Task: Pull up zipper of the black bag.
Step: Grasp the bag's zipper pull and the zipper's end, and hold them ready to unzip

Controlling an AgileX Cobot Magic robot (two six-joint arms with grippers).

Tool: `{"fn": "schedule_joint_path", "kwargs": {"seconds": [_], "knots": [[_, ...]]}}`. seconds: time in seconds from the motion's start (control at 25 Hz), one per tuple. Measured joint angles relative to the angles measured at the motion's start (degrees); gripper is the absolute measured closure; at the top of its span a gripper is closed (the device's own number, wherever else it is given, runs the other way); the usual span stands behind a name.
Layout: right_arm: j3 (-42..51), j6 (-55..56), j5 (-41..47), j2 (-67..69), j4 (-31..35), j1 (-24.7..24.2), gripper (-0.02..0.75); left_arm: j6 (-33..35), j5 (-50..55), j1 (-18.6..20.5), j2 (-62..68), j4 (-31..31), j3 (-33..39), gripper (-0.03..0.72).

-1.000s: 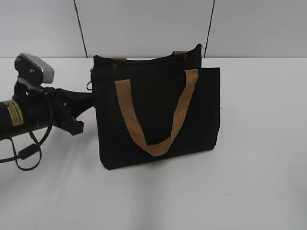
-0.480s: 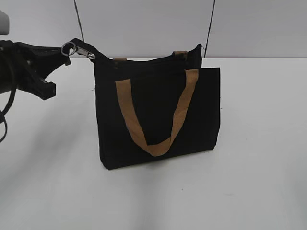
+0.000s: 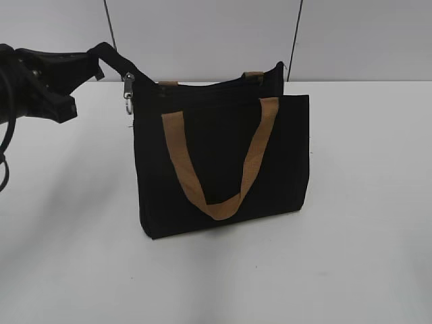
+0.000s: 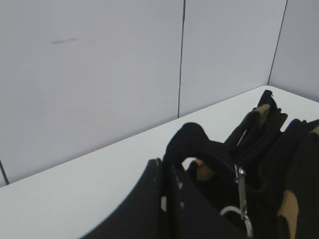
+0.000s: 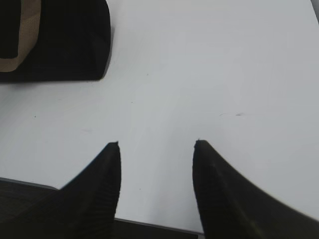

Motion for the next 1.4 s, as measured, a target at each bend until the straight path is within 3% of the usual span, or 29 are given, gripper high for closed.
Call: {"fn": "schedule_joint_path", "kwargs": {"seconds": [0.24,0.4,0.64,0.96,1.16,1.4], "knots": [[0.0,0.0,0.0,0.0,0.66,0.0,0.367,-0.78,-1.0,0.0,0.0,0.48,0.0,0.697],[0.0,-0.93,-0.33,0.14,6.8,0.0,0.367,-2.27,-1.5,0.0,0.0,0.65,0.0,0.697],[-0.53,-14.85,-4.88,12.49,20.71,0.0,0.367,-4.73,-1.56,0.0,0.0,0.76,0.0,0.697],[-3.27,-46.55,-12.61,39.16,46.47,0.14,0.37,-6.07,-1.5,0.0,0.0,0.76,0.0,0.697],[-9.75,-63.21,-14.58,57.12,59.76,5.65,0.37,-6.4,-1.56,-0.07,-0.1,1.06,-1.09,0.697],[-21.86,-71.64,-17.57,74.5,63.73,15.84,0.37,-6.47,-1.49,-0.13,-0.1,1.27,-1.09,0.697]]}}
